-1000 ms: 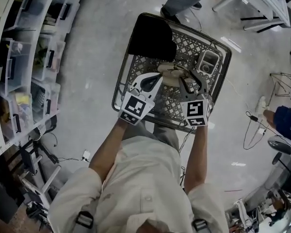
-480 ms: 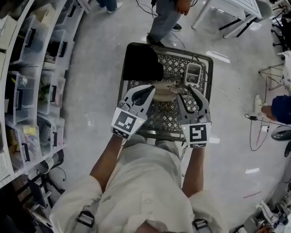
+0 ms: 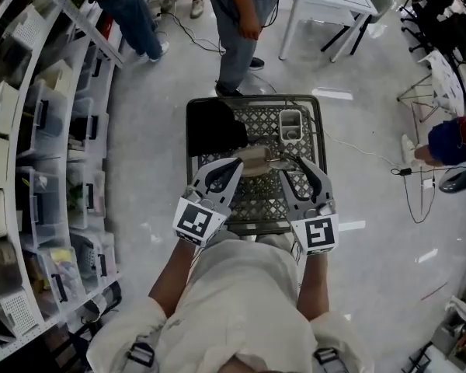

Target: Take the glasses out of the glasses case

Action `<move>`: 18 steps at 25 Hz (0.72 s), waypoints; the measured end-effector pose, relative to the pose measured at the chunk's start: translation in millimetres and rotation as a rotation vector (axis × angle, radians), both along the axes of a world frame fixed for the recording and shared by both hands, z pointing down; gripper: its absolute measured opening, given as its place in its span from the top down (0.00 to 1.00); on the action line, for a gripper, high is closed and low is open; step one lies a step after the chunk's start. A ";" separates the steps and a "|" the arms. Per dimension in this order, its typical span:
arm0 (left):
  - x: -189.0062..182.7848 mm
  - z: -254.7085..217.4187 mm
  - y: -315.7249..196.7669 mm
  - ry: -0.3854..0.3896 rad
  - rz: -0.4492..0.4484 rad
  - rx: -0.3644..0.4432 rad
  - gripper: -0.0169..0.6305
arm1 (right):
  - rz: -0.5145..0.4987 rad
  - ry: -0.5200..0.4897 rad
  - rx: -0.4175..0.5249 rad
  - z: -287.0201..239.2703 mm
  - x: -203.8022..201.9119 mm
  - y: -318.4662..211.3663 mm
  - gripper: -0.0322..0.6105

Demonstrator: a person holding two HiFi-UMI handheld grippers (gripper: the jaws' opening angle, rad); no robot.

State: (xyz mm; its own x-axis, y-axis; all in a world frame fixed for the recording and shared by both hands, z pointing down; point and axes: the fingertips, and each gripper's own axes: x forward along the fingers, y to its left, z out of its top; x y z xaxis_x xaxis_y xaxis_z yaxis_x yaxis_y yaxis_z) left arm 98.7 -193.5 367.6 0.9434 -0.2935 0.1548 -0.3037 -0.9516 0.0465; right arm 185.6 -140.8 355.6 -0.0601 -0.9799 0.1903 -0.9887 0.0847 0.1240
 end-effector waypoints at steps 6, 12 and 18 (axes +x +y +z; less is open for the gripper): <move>8.1 -5.9 9.1 0.000 0.023 0.017 0.96 | 0.005 -0.004 0.018 -7.8 0.9 11.7 0.69; 6.7 -4.6 14.9 -0.006 0.019 0.020 0.96 | -0.004 -0.005 0.036 -13.8 -1.2 11.7 0.69; 4.4 -6.6 16.6 0.004 0.018 0.036 0.96 | -0.019 -0.004 0.040 -15.4 -6.5 8.3 0.69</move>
State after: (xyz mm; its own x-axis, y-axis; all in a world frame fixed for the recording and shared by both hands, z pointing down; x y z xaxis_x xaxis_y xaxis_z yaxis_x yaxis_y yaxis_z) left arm 103.1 -176.9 361.0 0.9490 -0.2821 0.1407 -0.2868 -0.9579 0.0135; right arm 179.1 -132.5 340.2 -0.0790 -0.9855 0.1504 -0.9875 0.0980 0.1233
